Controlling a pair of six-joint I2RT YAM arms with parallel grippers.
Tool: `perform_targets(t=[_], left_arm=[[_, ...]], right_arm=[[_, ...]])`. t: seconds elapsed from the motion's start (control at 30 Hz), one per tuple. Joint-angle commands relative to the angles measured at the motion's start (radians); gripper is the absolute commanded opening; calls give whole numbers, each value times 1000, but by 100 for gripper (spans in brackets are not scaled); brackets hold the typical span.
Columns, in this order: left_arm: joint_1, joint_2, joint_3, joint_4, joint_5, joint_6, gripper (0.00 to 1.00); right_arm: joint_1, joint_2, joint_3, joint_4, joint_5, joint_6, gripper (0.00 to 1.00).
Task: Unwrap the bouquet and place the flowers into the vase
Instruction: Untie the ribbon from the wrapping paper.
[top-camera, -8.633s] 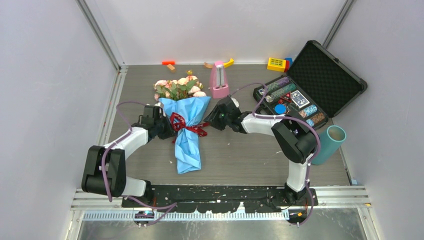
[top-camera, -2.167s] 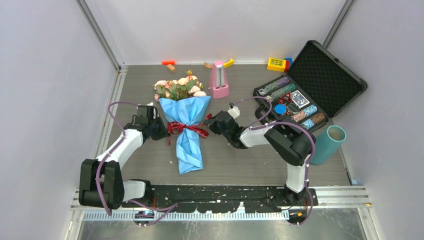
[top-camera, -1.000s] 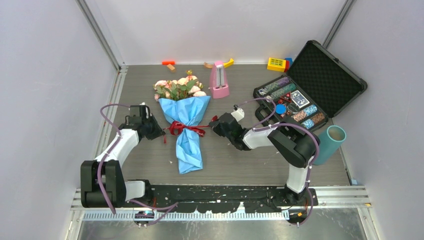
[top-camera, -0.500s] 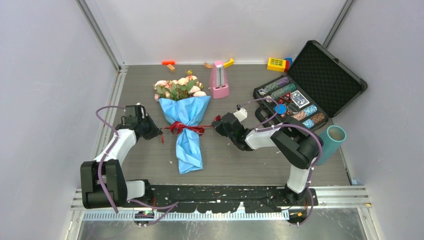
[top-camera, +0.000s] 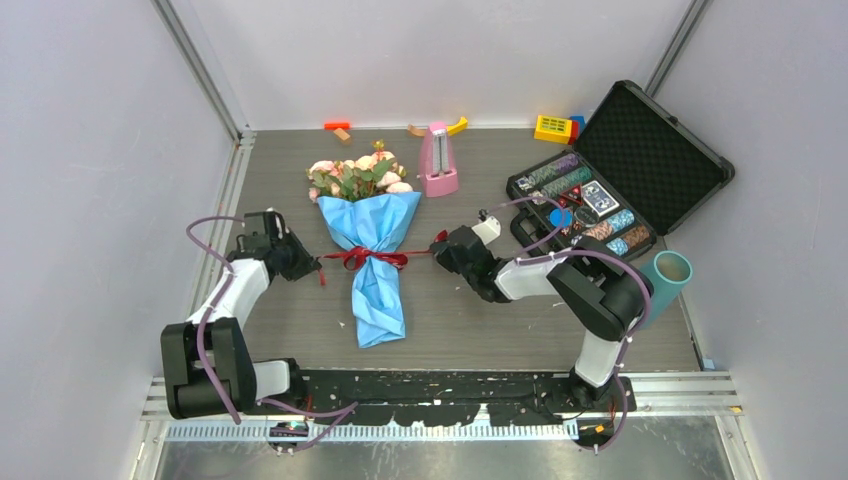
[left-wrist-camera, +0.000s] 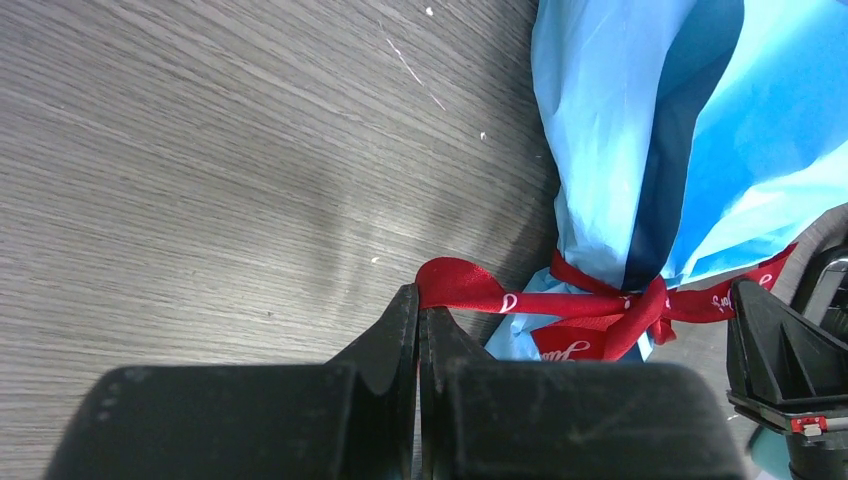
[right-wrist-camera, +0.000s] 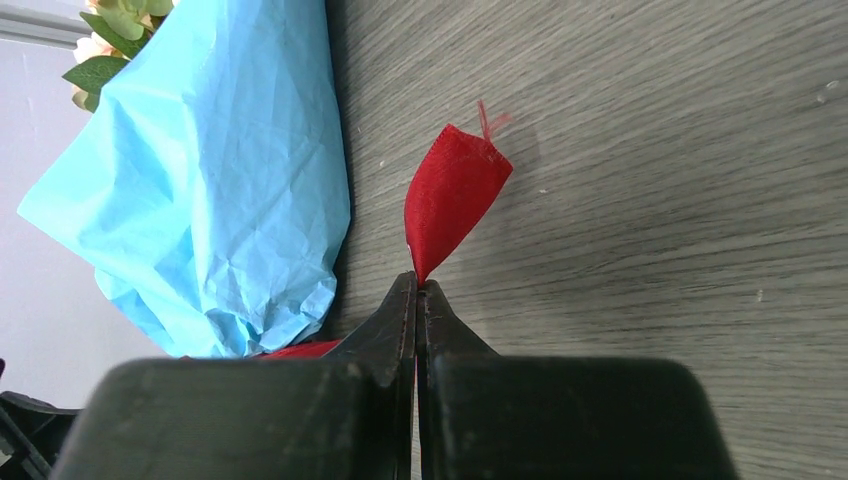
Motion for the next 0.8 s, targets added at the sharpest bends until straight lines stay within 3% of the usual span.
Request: perform_targets(t=[0.0,0.77], left_arm=[[25,-24,-6,28,17,-15,0],[129,-73,-20,22,82,-56,0]], right_arm=[[-10,-54,-10,14,77,-21,0],[-45,-118,-55,-12,113,-43,0]])
